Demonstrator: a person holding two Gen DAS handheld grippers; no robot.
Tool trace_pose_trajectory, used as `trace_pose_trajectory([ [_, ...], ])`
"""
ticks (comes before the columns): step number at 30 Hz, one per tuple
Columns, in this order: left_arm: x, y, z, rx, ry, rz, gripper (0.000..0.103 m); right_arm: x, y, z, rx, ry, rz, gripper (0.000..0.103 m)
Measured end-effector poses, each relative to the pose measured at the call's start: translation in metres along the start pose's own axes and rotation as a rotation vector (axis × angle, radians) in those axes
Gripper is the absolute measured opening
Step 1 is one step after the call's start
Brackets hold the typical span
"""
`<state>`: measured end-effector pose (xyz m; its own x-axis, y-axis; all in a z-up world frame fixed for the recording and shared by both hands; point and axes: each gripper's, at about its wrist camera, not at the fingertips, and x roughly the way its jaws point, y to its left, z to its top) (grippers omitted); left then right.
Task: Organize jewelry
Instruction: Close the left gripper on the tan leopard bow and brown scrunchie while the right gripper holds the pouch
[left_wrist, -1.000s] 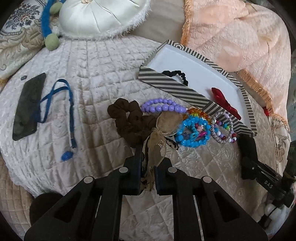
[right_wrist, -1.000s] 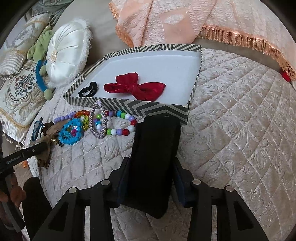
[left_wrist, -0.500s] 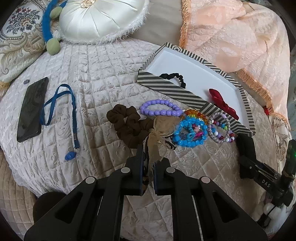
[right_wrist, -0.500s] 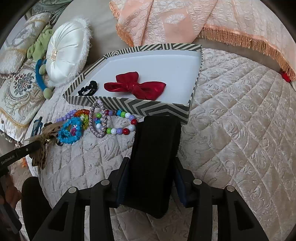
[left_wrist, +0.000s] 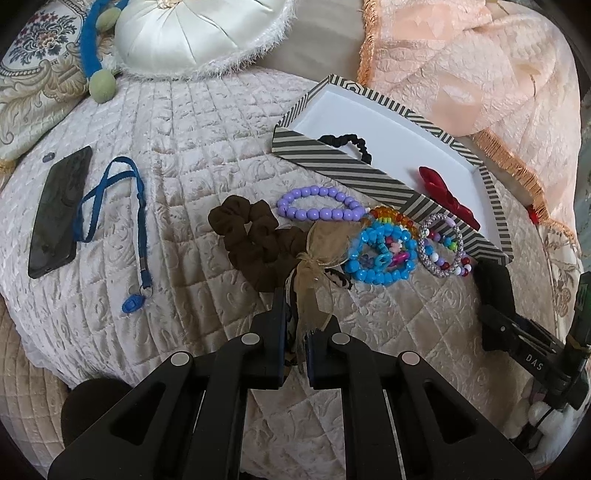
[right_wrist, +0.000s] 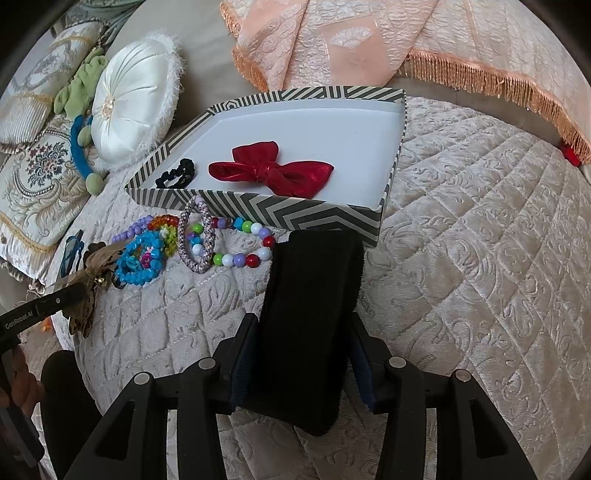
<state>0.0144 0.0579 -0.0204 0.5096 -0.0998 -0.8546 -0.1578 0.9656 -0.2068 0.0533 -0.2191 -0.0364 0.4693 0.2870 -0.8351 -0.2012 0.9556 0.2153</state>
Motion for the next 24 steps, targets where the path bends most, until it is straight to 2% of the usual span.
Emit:
trace_pose_trajectory([
  [24, -0.0011, -0.0002, 0.0000, 0.002, 0.004, -0.003, 0.007, -0.0002, 0.0003, -0.0022, -0.004, -0.003, -0.001, 0.047],
])
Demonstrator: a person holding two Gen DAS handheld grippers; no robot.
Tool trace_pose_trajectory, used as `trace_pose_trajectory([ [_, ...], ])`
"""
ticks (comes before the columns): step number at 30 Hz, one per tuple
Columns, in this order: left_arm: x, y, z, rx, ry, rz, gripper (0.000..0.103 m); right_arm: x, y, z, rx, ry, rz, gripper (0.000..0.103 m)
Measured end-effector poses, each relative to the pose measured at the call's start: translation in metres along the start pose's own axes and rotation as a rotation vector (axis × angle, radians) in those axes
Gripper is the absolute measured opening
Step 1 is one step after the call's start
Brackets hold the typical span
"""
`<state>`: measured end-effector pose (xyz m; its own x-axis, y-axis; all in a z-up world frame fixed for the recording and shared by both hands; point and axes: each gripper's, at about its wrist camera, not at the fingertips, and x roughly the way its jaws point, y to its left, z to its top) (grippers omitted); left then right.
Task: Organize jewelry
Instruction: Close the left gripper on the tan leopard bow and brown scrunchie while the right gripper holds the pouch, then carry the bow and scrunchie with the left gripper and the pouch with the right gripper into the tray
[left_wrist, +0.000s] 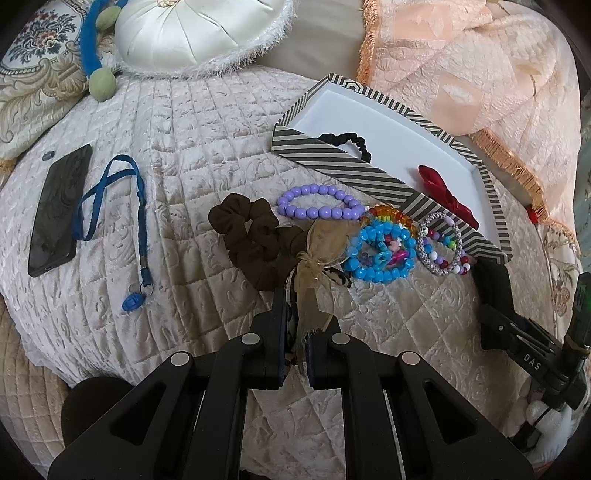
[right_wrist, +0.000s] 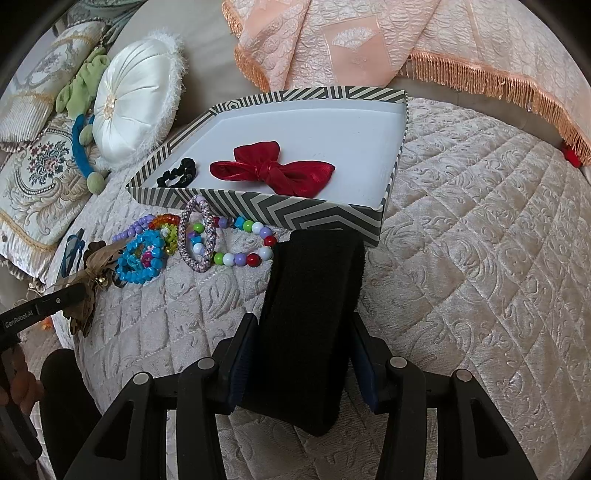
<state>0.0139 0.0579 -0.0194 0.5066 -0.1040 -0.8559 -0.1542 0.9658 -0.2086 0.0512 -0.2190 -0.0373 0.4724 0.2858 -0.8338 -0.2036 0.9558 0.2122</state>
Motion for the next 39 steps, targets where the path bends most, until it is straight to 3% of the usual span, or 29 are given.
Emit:
trace_pose_trajectory([
  [20, 0.000, -0.005, 0.004, 0.008, 0.002, -0.001, 0.007, -0.006, -0.004, -0.002, 0.030, -0.017, 0.027, 0.045],
  [26, -0.032, -0.001, 0.016, 0.009, -0.061, -0.031, 0.007, -0.016, 0.002, -0.001, 0.004, -0.023, 0.004, 0.033],
  [39, -0.099, -0.018, 0.069, 0.075, -0.210, -0.062, 0.006, -0.050, 0.007, 0.006, 0.003, -0.098, 0.048, 0.032],
])
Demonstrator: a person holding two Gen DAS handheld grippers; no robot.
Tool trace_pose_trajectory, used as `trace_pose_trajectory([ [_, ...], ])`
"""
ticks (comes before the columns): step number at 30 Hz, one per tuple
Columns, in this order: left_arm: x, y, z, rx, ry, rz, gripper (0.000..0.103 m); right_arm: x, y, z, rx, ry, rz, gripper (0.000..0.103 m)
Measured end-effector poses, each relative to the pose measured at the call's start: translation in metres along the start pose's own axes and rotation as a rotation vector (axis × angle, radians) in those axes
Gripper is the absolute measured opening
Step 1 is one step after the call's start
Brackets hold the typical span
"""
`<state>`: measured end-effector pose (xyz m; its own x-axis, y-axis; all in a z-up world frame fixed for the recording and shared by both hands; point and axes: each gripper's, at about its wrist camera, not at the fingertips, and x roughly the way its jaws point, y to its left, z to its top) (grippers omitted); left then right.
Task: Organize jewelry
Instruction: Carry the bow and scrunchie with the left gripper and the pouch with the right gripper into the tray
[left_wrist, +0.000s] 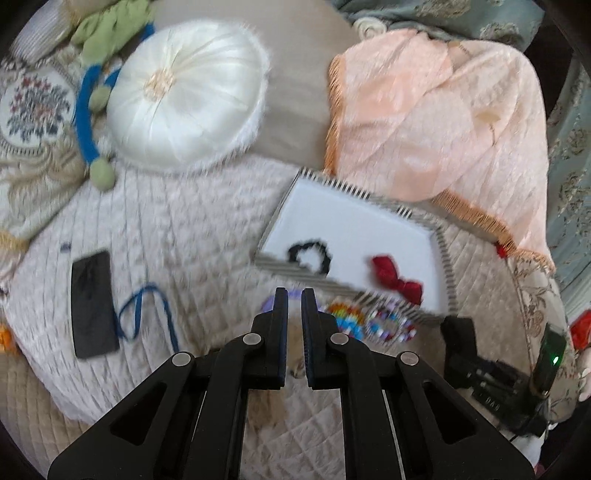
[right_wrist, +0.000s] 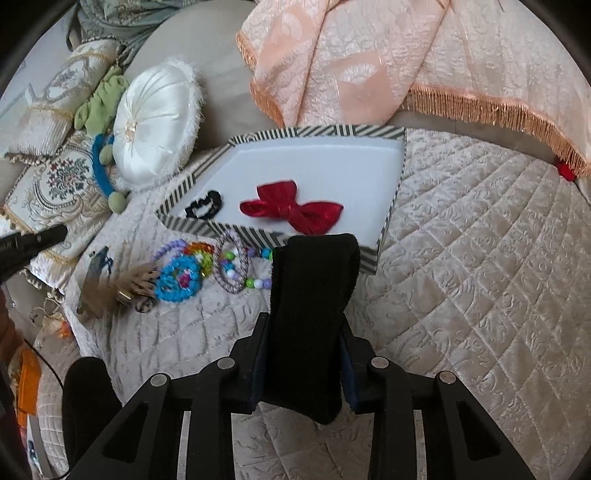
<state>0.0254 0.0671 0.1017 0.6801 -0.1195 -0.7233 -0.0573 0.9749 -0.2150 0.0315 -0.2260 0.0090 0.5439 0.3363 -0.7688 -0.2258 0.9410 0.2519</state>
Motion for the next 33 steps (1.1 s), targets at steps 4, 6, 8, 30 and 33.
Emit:
trace_pose_trajectory([
  [4, -0.001, -0.011, 0.020, 0.018, -0.031, -0.006, 0.006, -0.008, -0.003, 0.007, 0.009, -0.026, 0.007, 0.032],
  [6, 0.002, -0.014, 0.024, 0.017, -0.031, -0.013, 0.006, -0.010, -0.004, 0.010, 0.017, -0.033, 0.011, 0.032],
  [8, 0.005, -0.014, 0.022, 0.009, -0.009, -0.033, 0.006, -0.011, -0.005, 0.011, 0.016, -0.036, 0.010, 0.032],
  [30, 0.081, 0.014, -0.065, 0.075, 0.217, 0.095, 0.014, -0.005, 0.006, 0.032, -0.021, -0.043, 0.034, 0.032],
  [33, 0.060, 0.009, -0.040, 0.067, 0.162, 0.045, 0.014, -0.005, 0.003, 0.044, -0.017, -0.059, 0.028, 0.032],
])
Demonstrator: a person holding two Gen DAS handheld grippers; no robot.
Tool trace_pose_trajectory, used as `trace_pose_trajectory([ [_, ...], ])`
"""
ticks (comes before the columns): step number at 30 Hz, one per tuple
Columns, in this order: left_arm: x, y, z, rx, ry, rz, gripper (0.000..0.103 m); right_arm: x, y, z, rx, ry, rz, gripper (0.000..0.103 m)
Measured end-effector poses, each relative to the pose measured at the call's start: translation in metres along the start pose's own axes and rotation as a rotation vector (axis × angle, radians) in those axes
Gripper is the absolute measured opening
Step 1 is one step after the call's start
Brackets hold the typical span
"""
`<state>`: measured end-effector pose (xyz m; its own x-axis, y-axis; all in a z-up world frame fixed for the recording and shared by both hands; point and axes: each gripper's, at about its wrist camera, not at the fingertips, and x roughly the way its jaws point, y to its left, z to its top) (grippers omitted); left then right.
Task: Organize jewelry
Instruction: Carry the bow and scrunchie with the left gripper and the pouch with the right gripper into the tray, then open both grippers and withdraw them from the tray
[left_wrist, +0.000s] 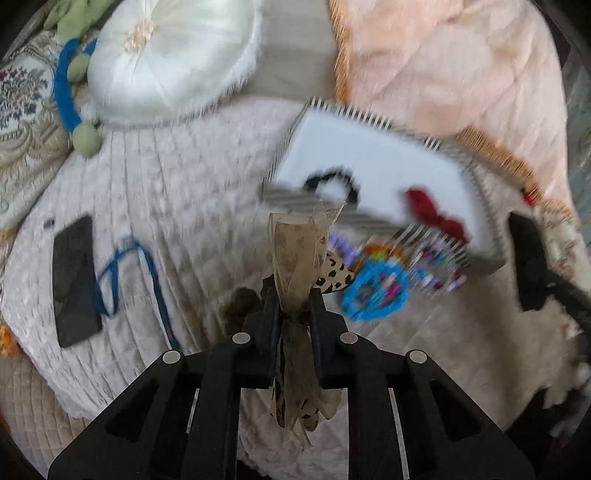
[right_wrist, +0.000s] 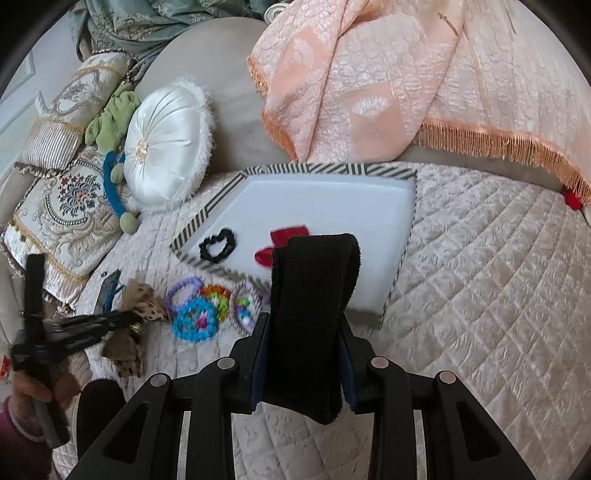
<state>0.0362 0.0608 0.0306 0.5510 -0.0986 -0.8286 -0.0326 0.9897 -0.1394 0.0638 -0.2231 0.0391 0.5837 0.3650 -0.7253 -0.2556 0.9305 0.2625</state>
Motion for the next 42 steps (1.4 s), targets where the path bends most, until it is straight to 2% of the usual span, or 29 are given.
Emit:
trace_pose_trajectory([
  [3, -0.013, -0.009, 0.028, 0.002, -0.042, -0.033, 0.014, 0.007, -0.003, 0.013, 0.003, -0.001, -0.003, 0.032],
  [7, -0.011, -0.024, 0.066, 0.010, -0.085, -0.047, 0.014, 0.025, -0.007, 0.032, -0.002, 0.014, -0.019, 0.032],
  [12, 0.022, -0.050, 0.108, 0.001, -0.050, -0.108, 0.014, 0.050, -0.019, 0.052, 0.003, 0.034, -0.050, 0.032],
  [17, 0.080, -0.080, 0.135, -0.011, 0.013, -0.108, 0.014, 0.081, -0.032, 0.063, 0.009, 0.073, -0.074, 0.032],
  [24, 0.142, -0.092, 0.138, -0.038, 0.100, -0.091, 0.014, 0.117, -0.042, 0.066, -0.005, 0.124, -0.107, 0.032],
  [27, 0.152, -0.094, 0.135, -0.030, 0.112, -0.086, 0.014, 0.122, -0.045, 0.064, 0.004, 0.131, -0.106, 0.032],
  [28, 0.154, -0.094, 0.134, -0.027, 0.112, -0.075, 0.015, 0.121, -0.046, 0.063, 0.006, 0.129, -0.100, 0.035],
  [31, 0.154, -0.093, 0.132, -0.022, 0.110, -0.055, 0.032, 0.116, -0.047, 0.063, 0.003, 0.115, -0.095, 0.042],
  [32, 0.152, -0.092, 0.131, -0.019, 0.105, -0.049, 0.041, 0.114, -0.047, 0.063, 0.004, 0.111, -0.093, 0.042],
  [33, 0.150, -0.092, 0.131, -0.016, 0.098, -0.046, 0.045, 0.111, -0.047, 0.062, 0.008, 0.107, -0.091, 0.042],
  [42, 0.112, -0.095, 0.114, 0.037, 0.029, -0.015, 0.047, 0.075, -0.039, 0.056, 0.035, 0.055, -0.073, 0.043],
])
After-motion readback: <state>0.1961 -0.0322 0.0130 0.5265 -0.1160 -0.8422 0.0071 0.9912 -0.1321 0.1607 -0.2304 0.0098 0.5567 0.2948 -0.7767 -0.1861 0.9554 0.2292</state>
